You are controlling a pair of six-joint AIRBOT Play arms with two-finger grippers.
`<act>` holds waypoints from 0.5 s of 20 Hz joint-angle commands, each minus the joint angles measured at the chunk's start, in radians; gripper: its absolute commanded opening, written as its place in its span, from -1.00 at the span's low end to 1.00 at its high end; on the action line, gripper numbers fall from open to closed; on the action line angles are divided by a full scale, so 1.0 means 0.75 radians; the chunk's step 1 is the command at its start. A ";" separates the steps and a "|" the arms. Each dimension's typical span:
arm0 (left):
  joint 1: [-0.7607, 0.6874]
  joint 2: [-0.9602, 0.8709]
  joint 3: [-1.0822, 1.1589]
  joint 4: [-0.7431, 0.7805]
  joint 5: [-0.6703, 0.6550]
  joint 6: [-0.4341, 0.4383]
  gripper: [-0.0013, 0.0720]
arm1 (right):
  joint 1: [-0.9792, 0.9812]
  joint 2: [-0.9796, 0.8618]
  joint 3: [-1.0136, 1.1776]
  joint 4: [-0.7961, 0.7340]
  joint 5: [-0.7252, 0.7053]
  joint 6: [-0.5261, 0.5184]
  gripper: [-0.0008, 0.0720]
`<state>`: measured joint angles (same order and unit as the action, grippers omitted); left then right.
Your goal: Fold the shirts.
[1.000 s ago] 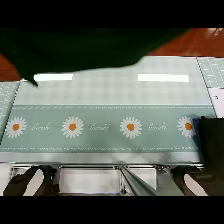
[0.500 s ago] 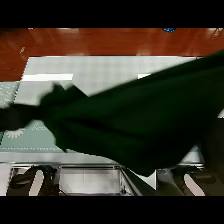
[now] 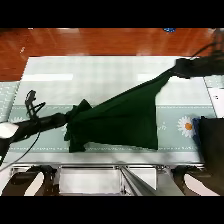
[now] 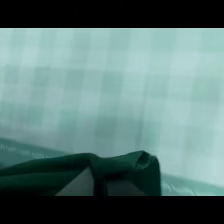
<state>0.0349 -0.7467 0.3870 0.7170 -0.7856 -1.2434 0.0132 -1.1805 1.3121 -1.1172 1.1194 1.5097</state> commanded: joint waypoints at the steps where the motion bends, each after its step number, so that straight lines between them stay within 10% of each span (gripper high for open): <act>1: -0.104 -0.388 0.200 -0.091 0.244 0.045 -0.84 | 0.001 -0.314 0.095 0.241 -0.169 -0.014 -0.84; 3: -0.098 -0.597 0.387 -0.079 0.091 0.037 0.17 | -0.009 -0.438 0.215 0.301 -0.141 0.002 0.16; 4: -0.067 -0.673 0.476 -0.036 -0.044 0.036 0.42 | -0.031 -0.475 0.276 0.298 -0.091 0.026 0.14; 10: 0.484 -0.606 0.677 0.062 -0.561 0.025 0.42 | -0.427 -0.339 0.347 0.062 0.341 0.031 0.14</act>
<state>0.2214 -1.2266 0.8425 0.7410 -1.0477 -1.2209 -0.1757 -1.4727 1.5566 -0.9661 1.2152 1.5341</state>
